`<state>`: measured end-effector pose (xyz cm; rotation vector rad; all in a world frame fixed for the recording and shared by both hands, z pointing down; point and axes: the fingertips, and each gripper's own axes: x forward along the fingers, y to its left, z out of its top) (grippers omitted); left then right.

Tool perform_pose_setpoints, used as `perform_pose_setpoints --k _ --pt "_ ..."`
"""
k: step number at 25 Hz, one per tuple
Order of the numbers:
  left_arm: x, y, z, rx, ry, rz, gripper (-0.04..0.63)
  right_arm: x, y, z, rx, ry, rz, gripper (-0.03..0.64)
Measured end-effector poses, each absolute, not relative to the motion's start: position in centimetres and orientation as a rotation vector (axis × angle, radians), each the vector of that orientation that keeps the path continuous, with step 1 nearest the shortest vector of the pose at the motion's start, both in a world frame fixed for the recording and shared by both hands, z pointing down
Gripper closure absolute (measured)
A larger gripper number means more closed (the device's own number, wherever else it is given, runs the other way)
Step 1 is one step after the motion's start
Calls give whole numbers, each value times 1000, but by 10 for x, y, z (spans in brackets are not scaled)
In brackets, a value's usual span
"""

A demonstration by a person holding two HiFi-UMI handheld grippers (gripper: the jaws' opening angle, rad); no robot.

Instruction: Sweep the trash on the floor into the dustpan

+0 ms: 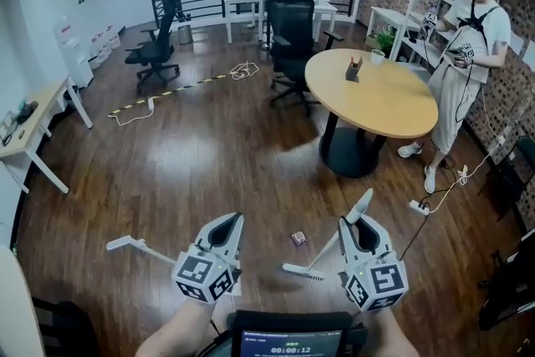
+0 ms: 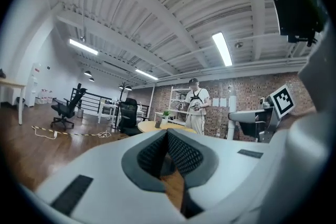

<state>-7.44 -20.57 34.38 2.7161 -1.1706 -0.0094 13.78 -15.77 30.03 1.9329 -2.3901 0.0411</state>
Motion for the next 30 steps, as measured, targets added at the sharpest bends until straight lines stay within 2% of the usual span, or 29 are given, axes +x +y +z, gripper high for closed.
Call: perform_pose_setpoints --k 10,30 --pt "-28 -164 270 2787 -1095 -28 583 198 -111 241 1934 -2436 -50 494" --pt "-22 -136 263 2804 -986 39 583 205 -83 229 1975 -2371 -69 495"
